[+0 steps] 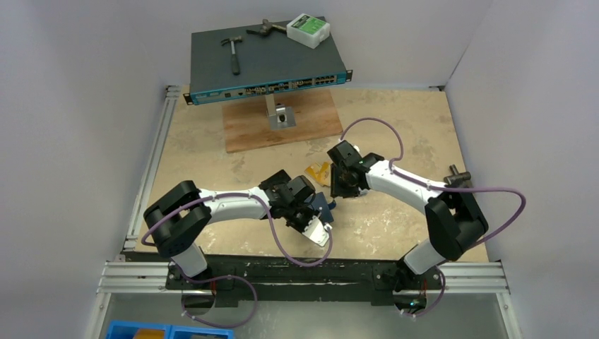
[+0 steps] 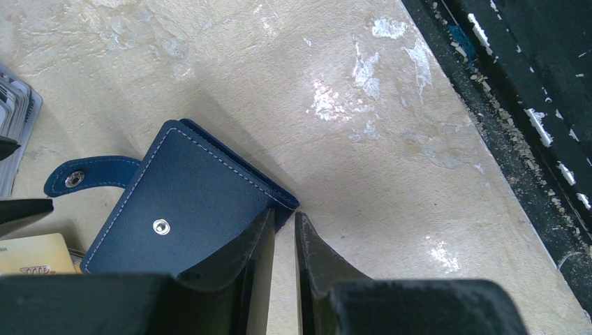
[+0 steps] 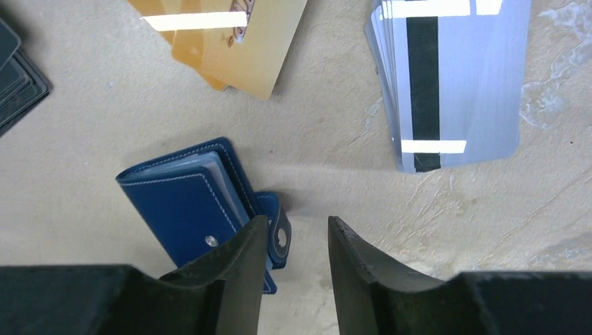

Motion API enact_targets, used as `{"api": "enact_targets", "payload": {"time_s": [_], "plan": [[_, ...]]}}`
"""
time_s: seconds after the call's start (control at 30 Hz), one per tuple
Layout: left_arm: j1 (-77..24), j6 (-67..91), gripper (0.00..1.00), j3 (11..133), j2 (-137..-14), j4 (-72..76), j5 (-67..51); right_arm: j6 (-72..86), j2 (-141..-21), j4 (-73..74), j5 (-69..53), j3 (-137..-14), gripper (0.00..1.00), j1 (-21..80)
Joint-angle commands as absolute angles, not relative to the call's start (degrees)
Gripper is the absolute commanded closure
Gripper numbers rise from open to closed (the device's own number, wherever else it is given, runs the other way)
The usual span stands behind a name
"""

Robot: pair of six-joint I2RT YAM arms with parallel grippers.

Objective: Put the credit cards into the card holder
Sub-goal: Close the card holder at the center of the board.

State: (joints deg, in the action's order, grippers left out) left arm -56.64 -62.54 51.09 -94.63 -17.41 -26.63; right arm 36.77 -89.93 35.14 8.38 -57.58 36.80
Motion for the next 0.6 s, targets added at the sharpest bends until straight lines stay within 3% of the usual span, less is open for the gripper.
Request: {"api": "enact_targets", "payload": {"time_s": [0.0, 0.57], "plan": [[-56.25, -62.25, 0.85, 51.52, -95.26, -18.71, -27.78, 34.77, -85.9, 34.08, 5.09, -56.34, 0.61, 36.91], [-55.82, -62.14, 0.86, 51.96, -95.33, -19.57, -27.32, 31.55, -87.57, 30.81, 1.14, -55.46, 0.77, 36.87]]}}
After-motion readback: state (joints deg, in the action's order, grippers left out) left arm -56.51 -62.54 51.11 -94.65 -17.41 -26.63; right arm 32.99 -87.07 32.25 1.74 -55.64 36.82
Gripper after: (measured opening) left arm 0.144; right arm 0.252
